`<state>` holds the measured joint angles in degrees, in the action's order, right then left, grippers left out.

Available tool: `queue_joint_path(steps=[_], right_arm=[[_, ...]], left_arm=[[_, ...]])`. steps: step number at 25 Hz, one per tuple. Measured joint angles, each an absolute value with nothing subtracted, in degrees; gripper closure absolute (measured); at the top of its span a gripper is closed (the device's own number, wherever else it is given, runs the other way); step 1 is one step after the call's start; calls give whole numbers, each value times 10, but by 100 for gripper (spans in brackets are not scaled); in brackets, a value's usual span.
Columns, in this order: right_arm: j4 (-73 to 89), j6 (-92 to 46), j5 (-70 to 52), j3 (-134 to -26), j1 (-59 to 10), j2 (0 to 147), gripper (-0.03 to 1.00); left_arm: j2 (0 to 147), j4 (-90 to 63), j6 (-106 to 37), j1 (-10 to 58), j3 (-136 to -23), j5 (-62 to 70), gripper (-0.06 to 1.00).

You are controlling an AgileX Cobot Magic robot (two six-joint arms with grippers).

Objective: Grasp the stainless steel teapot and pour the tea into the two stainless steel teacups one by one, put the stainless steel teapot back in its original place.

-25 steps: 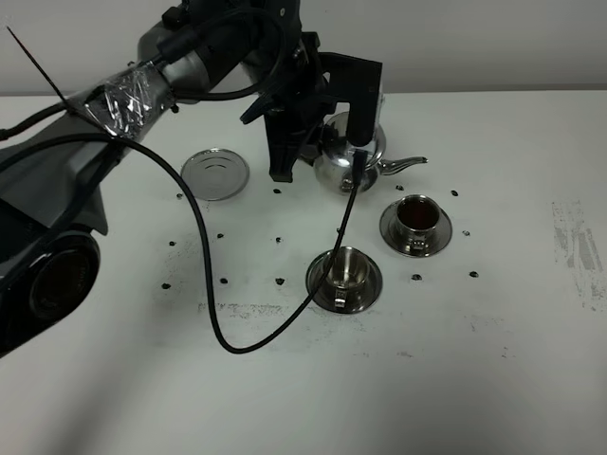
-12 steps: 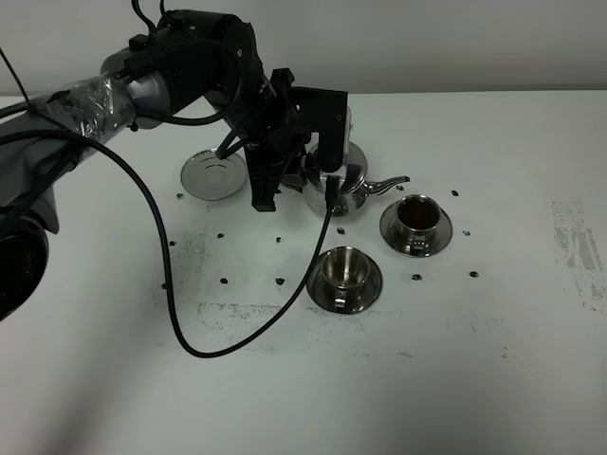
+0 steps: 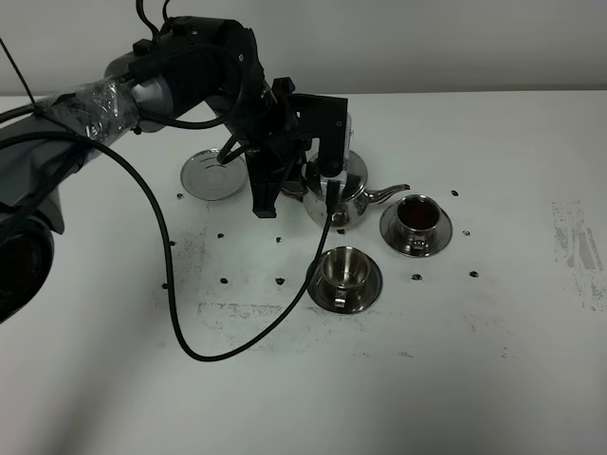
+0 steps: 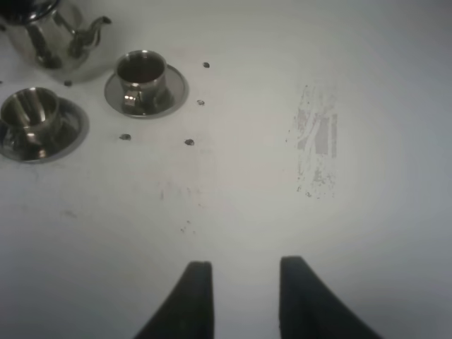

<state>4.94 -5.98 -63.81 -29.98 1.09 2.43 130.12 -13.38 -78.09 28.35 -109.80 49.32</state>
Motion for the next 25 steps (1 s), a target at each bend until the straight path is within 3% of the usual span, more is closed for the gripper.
queue_joint_path(steps=[20, 25], right_arm=[[49, -60, -638, -300, 11, 24, 74], [49, -60, -638, -300, 11, 24, 74]], left_arm=[[1291, -138, -780, 267, -1095, 506, 75], [1210, -138, -801, 267, -1017, 478, 75]])
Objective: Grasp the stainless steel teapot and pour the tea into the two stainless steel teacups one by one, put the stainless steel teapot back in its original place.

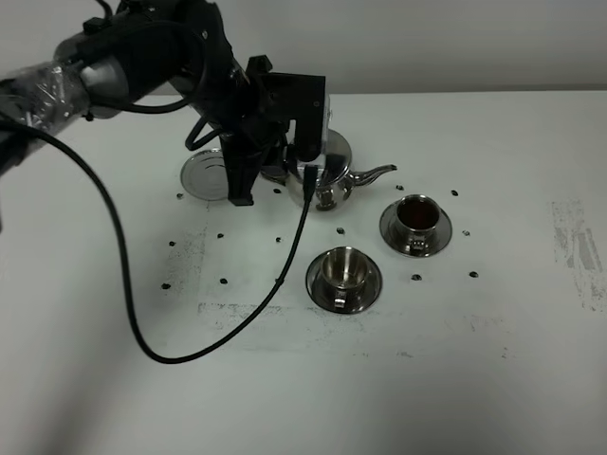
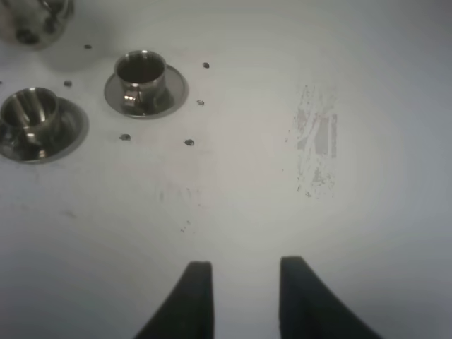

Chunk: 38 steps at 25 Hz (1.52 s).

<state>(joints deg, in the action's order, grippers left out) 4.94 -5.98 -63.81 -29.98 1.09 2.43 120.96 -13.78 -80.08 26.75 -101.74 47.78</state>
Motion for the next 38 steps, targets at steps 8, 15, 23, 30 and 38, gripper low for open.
queue_joint_path(steps=[8, 15, 23, 30, 38], right_arm=[[49, -60, -638, -300, 11, 24, 74], [49, -60, -638, -300, 11, 24, 74], [49, -60, -638, -300, 11, 24, 74], [49, -60, -638, -300, 11, 24, 74], [49, -60, -638, -300, 11, 24, 74]], left_arm=[[1082, -77, -909, 265, -833, 455, 75], [1069, 14, -897, 255, -814, 467, 75], [1102, 43, -868, 278, -829, 456, 75], [1127, 77, -837, 302, -865, 454, 75], [1138, 125, -828, 329, -871, 455, 75]])
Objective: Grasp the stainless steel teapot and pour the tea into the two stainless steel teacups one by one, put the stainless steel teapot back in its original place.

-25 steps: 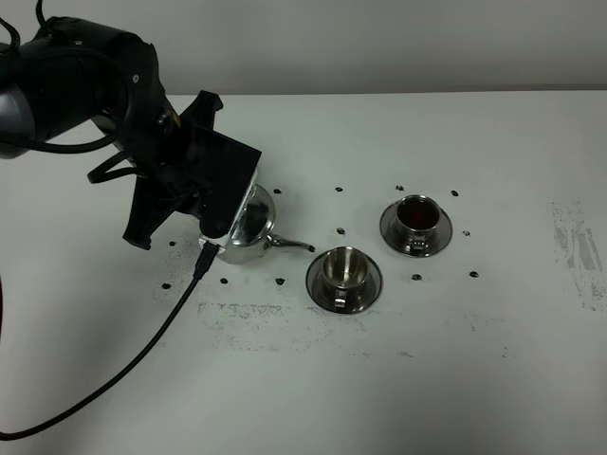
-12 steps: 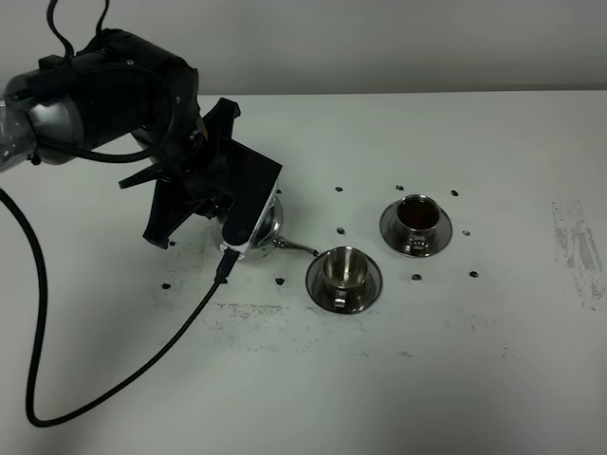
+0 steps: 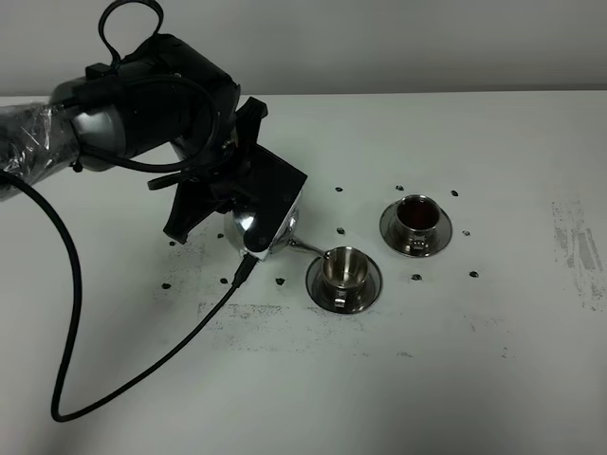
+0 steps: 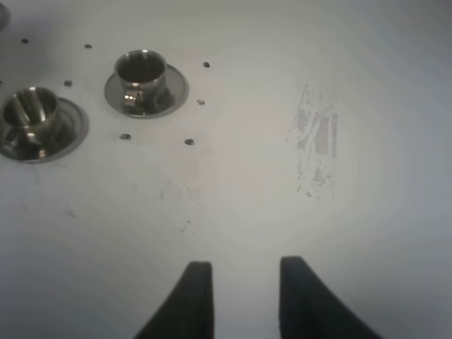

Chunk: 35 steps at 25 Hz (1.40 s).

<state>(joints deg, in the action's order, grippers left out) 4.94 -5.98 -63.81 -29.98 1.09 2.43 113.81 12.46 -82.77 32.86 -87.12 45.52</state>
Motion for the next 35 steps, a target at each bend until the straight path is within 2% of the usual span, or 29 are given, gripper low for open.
queue_joint_path(steps=[35], right_arm=[[49, -60, -638, -300, 11, 24, 74]], left_arm=[[1139, 294, -782, 396, -871, 444, 75]])
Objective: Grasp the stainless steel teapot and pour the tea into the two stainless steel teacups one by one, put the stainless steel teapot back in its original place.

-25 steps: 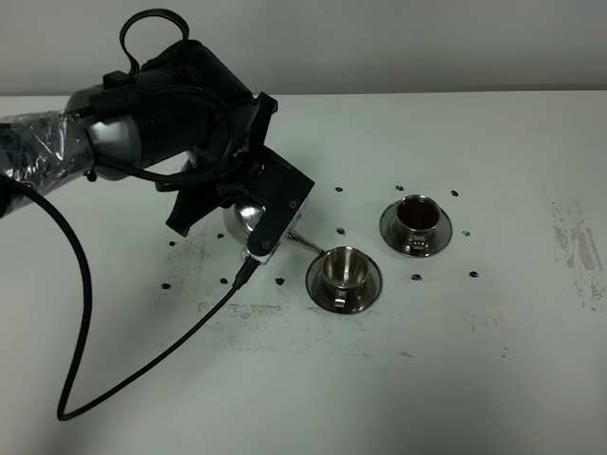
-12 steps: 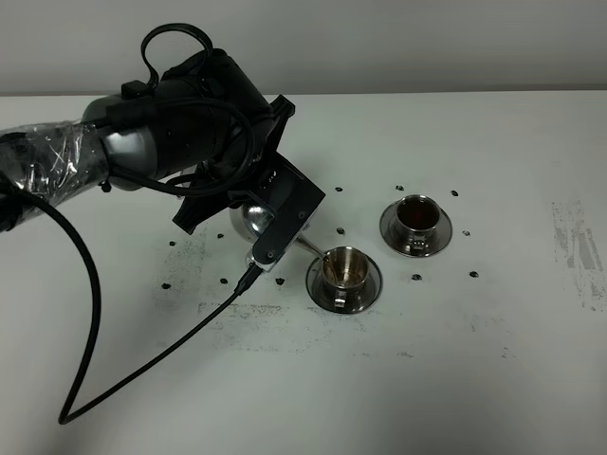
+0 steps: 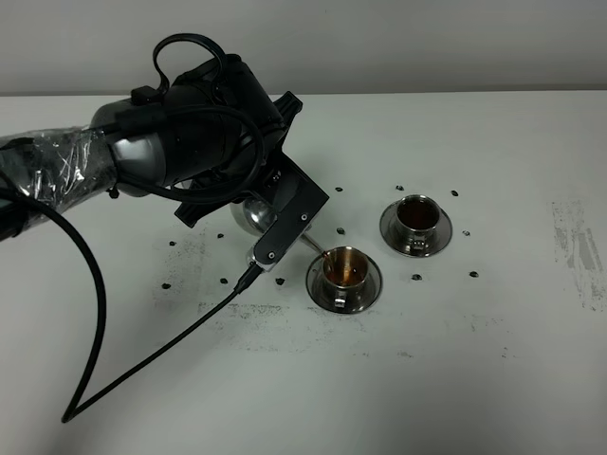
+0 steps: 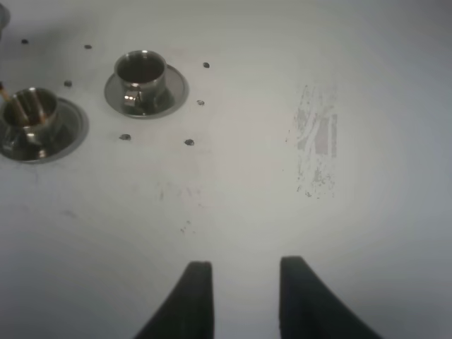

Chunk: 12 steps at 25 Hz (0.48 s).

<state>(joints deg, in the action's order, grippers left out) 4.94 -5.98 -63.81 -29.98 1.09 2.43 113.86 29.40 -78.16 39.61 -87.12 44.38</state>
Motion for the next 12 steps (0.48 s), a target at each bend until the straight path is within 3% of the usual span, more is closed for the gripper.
queue_joint_path(steps=[12], right_arm=[[49, -60, -638, -300, 11, 24, 74]], left_arm=[[1140, 320, -769, 407, -871, 433, 75]])
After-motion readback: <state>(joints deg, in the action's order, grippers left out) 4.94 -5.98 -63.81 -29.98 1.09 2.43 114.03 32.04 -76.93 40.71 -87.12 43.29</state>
